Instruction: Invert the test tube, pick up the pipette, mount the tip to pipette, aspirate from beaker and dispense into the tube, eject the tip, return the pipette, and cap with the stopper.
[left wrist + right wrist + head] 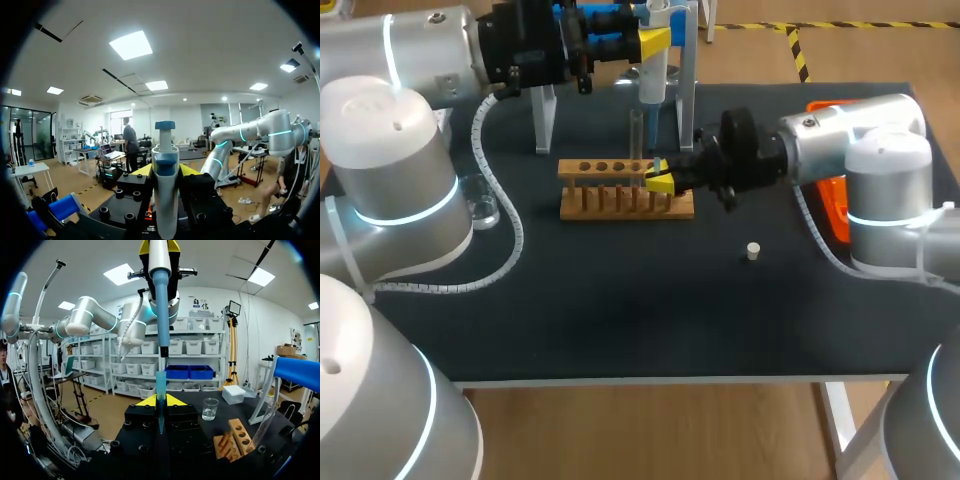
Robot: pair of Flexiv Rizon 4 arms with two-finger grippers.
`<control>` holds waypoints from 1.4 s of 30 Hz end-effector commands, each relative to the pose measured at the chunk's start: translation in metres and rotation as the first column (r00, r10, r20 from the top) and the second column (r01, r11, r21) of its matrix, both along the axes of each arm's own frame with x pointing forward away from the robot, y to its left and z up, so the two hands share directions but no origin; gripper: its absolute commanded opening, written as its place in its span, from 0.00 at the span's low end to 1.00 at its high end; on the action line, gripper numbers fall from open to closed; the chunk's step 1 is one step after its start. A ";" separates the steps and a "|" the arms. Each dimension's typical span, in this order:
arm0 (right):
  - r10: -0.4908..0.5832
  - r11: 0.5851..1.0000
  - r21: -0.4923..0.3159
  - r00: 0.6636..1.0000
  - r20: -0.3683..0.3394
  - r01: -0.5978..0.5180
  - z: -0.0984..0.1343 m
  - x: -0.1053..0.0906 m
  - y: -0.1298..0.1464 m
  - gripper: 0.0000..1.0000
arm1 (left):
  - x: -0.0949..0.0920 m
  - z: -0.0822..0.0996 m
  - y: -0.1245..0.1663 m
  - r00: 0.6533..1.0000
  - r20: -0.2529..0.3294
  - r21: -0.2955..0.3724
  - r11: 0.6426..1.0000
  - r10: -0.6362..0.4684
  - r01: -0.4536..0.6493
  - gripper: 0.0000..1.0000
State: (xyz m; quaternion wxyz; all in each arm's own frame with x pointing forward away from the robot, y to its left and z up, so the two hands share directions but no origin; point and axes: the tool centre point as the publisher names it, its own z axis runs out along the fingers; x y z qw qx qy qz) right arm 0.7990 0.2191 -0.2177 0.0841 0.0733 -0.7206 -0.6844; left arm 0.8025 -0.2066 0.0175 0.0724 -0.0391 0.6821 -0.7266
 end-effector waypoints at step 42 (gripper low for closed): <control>0.001 1.000 0.003 1.000 0.002 -0.001 0.011 0.001 0.008 0.00 | 0.000 0.000 0.001 1.000 0.001 -0.002 1.000 -0.002 0.002 0.00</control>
